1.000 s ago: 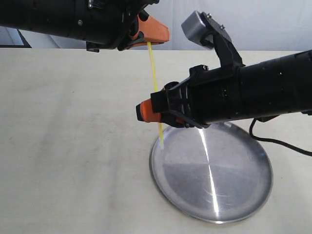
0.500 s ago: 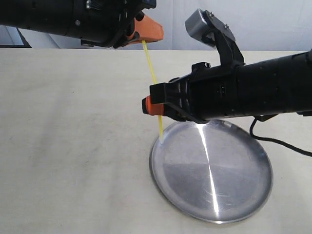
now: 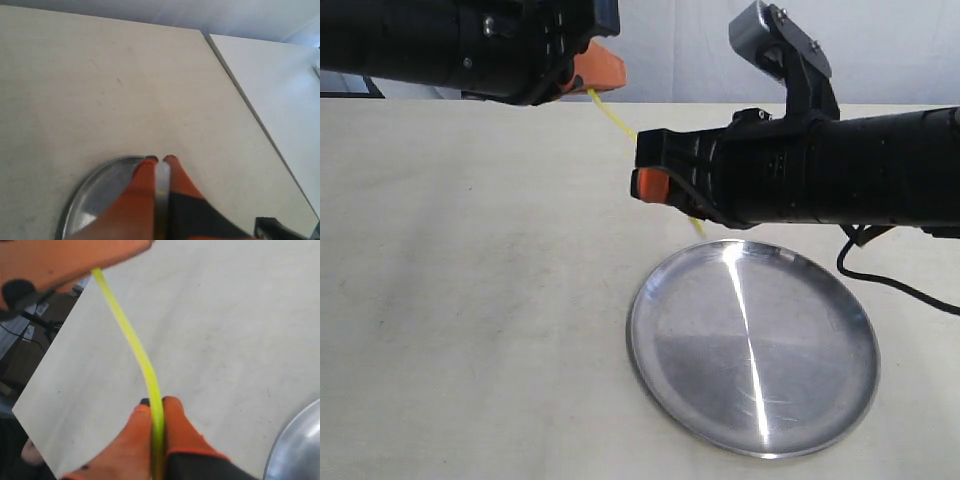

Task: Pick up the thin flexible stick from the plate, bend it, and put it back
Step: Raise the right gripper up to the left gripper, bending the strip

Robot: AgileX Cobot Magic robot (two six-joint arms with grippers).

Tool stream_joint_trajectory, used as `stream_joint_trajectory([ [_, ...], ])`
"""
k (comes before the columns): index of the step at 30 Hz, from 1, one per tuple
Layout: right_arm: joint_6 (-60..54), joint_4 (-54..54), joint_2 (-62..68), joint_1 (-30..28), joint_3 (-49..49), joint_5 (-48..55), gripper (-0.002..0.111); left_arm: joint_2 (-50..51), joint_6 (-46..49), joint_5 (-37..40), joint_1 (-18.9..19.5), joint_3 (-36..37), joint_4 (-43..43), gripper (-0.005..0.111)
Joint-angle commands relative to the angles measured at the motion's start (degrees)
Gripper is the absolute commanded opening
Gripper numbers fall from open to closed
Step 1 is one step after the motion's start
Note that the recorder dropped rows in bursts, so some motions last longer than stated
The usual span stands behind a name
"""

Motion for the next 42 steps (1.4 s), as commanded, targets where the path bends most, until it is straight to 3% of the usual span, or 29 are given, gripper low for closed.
stream_joint_trajectory([
  [1, -0.23, 5.00, -1.07, -0.49, -1.32, -5.55, 0.000, 0.03, 2.04, 6.95, -0.87, 3.19, 0.45, 0.000],
  [12, -0.23, 6.95, -1.07, -0.49, -1.32, -5.92, 0.000, 0.03, 7.89, 7.53, -0.87, 4.39, -6.31, 0.000],
  [39, -0.44, 15.38, -1.07, -0.49, -1.32, -5.73, 0.000, 0.03, 11.03, 10.35, -0.97, 4.39, -8.17, 0.000],
  [42, -2.80, 16.23, -1.07, -0.49, -1.42, -5.37, 0.000, 0.03, 12.50, 9.98, -2.81, 4.39, -7.97, 0.000],
])
